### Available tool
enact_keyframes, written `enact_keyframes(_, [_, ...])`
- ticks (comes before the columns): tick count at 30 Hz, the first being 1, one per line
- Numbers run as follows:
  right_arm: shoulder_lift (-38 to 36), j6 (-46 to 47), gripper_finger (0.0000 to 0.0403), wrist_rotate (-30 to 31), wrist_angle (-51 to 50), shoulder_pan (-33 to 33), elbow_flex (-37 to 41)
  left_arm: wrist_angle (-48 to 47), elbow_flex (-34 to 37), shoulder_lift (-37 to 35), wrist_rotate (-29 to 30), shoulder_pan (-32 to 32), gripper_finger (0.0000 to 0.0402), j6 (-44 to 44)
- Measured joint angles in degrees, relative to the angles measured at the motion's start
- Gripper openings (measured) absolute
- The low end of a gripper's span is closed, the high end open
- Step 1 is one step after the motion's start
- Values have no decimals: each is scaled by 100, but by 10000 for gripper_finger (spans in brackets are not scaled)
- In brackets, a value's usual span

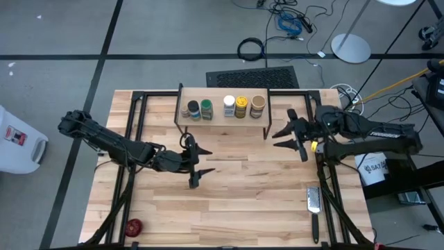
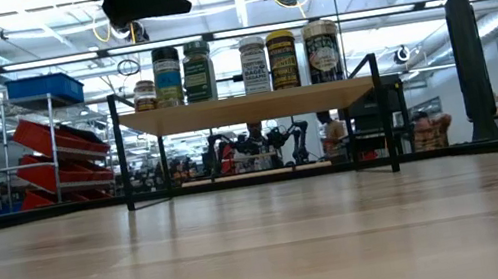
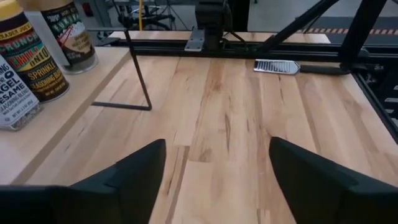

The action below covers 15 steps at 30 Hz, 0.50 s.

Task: Shelf spices
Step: Return to Home Position

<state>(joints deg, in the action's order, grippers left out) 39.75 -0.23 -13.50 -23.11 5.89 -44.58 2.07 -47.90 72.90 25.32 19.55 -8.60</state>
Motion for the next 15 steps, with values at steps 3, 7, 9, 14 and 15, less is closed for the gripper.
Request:
enact_keyframes(3, [0, -9, 80, 43, -2, -140, 0, -2, 0, 0, -9, 24, 272, -94])
enact_keyframes(7, [0, -103, 38, 337, -113, -284, 0, 45, 0, -105, -10, 20, 246, 41])
enact_keyframes(9, [0, -158, 20, 436, -221, -343, 0, 87, 0, -200, 24, -6, 235, 35])
enact_keyframes(14, [0, -229, 3, 494, -372, -450, 0, 88, 0, -451, 46, 11, 202, -2])
enact_keyframes(15, [0, -227, 3, 496, -372, -468, 0, 94, 0, -499, 46, 13, 194, 0])
